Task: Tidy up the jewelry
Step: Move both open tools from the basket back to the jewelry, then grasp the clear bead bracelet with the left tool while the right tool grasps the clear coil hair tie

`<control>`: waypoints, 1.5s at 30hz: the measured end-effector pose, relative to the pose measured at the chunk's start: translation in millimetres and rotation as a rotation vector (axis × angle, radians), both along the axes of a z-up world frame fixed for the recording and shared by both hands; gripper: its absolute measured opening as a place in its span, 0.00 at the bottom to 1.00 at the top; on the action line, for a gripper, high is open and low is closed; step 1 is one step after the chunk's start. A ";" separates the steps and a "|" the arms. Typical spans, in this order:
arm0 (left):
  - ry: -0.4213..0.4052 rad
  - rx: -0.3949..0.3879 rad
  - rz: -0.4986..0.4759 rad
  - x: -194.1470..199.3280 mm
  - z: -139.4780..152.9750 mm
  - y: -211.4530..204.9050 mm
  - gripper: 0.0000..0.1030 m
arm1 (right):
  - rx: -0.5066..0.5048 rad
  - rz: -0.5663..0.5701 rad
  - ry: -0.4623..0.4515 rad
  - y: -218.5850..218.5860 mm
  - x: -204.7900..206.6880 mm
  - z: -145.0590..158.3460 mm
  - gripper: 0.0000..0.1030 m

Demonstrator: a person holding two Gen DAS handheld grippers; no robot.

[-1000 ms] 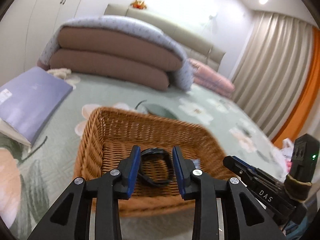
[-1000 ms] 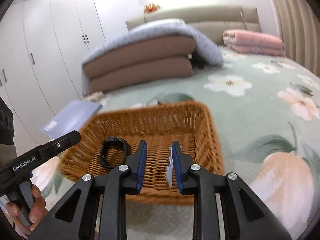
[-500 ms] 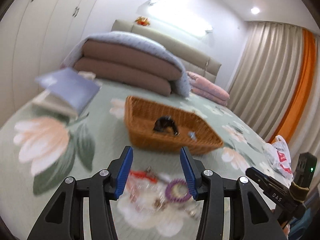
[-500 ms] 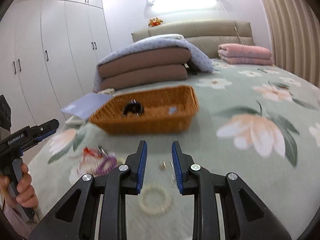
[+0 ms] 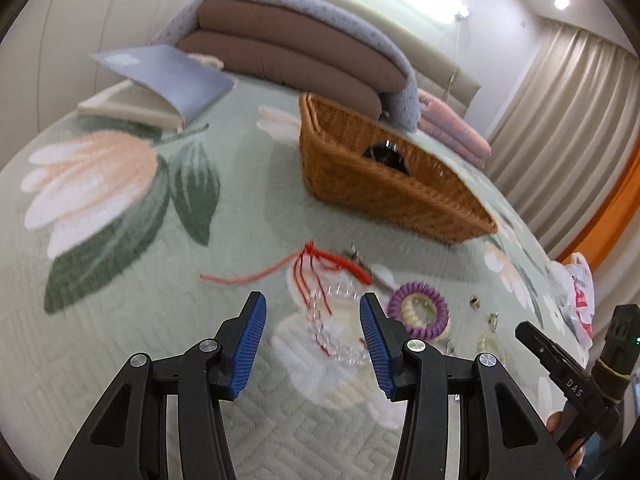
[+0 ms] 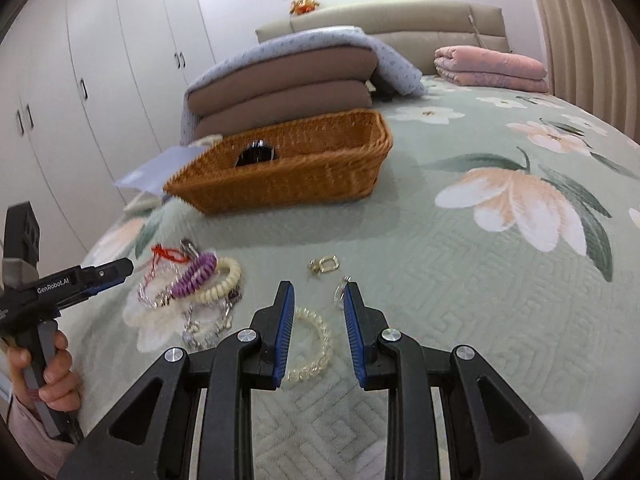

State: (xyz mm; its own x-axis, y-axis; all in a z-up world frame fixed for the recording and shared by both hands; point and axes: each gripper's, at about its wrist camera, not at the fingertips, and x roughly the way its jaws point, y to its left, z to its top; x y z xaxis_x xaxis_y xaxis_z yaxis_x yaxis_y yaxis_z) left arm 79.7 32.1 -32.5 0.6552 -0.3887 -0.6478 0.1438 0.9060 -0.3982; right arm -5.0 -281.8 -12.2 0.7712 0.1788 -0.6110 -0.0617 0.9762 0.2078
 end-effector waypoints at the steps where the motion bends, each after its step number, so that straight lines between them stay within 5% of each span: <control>1: 0.024 0.004 -0.004 1.0 -3.9 -2.0 0.49 | -0.013 -0.005 0.017 1.5 1.8 -2.2 0.27; 10: 0.016 0.109 -0.017 -8.5 -2.8 -22.8 0.46 | -0.048 0.001 0.087 8.3 2.0 -12.8 0.27; 15: 0.024 0.162 0.018 0.8 -4.5 -27.6 0.30 | -0.049 0.004 0.104 9.0 4.8 -16.0 0.27; 24: 0.038 0.203 0.007 -8.0 -2.2 -20.8 0.16 | -0.048 0.008 0.104 8.9 6.0 -16.0 0.27; 33: 0.025 0.269 -0.001 -5.0 -2.7 -33.2 0.16 | -0.169 -0.010 0.103 26.4 8.0 -18.3 0.27; 36: 0.012 0.302 -0.001 -6.2 -2.4 -37.7 0.16 | -0.201 0.004 0.093 32.8 6.7 -18.4 0.15; 45: -0.031 0.202 -0.059 -13.5 3.0 -29.1 0.07 | -0.092 0.051 0.005 21.2 -5.3 -7.4 0.11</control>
State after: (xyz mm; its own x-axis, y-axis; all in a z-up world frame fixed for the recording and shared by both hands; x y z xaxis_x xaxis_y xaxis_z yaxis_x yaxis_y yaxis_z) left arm 66.2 3.0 -29.5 0.6559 -0.2910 -0.6965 0.2078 0.9567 -0.2040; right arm -10.3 -260.6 -19.6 0.7595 0.1602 -0.6305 -0.1107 0.9869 0.1174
